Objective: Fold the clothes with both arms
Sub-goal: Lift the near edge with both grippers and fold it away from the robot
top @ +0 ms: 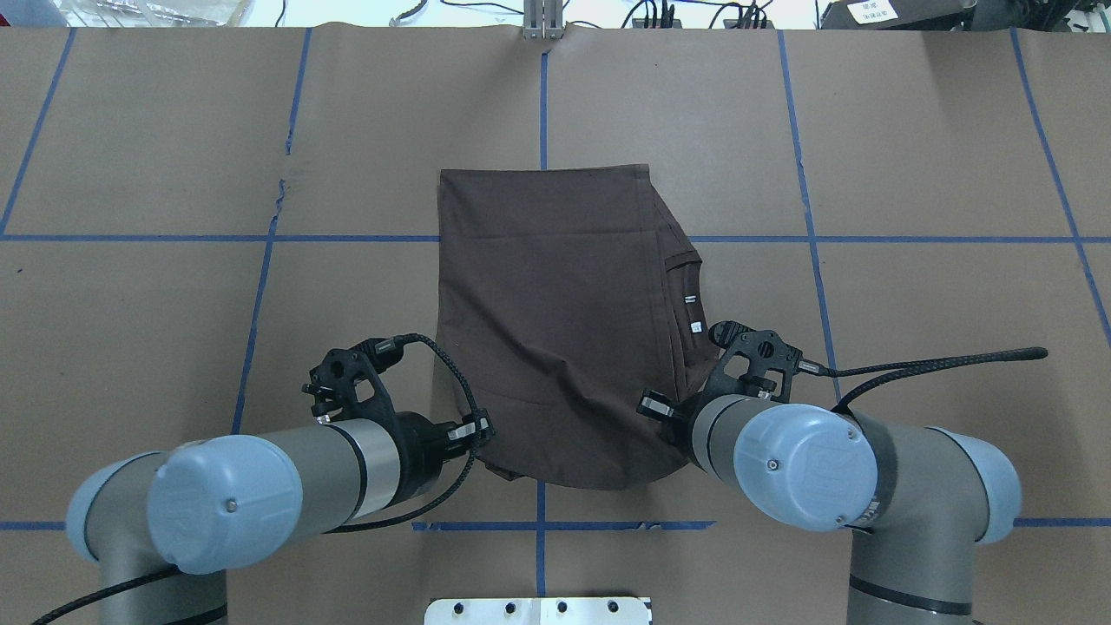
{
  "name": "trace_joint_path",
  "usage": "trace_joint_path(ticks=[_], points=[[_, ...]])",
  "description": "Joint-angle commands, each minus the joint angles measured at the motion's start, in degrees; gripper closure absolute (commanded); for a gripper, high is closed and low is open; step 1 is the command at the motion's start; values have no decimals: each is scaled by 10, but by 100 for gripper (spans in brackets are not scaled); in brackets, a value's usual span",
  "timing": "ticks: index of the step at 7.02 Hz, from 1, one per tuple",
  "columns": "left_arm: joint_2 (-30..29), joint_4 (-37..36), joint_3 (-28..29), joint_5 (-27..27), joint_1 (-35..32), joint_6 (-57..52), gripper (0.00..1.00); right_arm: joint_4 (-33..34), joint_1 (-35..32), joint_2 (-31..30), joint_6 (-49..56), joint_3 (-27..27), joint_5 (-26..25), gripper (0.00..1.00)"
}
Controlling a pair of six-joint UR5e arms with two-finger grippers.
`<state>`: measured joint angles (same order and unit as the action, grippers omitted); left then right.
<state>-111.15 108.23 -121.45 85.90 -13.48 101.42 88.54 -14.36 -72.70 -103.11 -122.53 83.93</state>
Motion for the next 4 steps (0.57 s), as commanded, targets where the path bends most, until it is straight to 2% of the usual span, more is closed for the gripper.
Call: trace_joint_path(ticks=[1, 2, 3, 4], points=[[-7, -180, -160, 22, -5, -5, 100, 80, 30, -1, -28, -99, 1, 100], [-7, -231, -211, 53, -7, -5, 100, 123, 41, 0, -35, -143, 2, 100], [-7, -232, -198, 54, -7, -6, 100, 128, 42, 0, -35, -140, 2, 100], [-15, -231, -160, 52, -25, -17, 100, 128, 43, 4, -35, -119, 2, 100]])
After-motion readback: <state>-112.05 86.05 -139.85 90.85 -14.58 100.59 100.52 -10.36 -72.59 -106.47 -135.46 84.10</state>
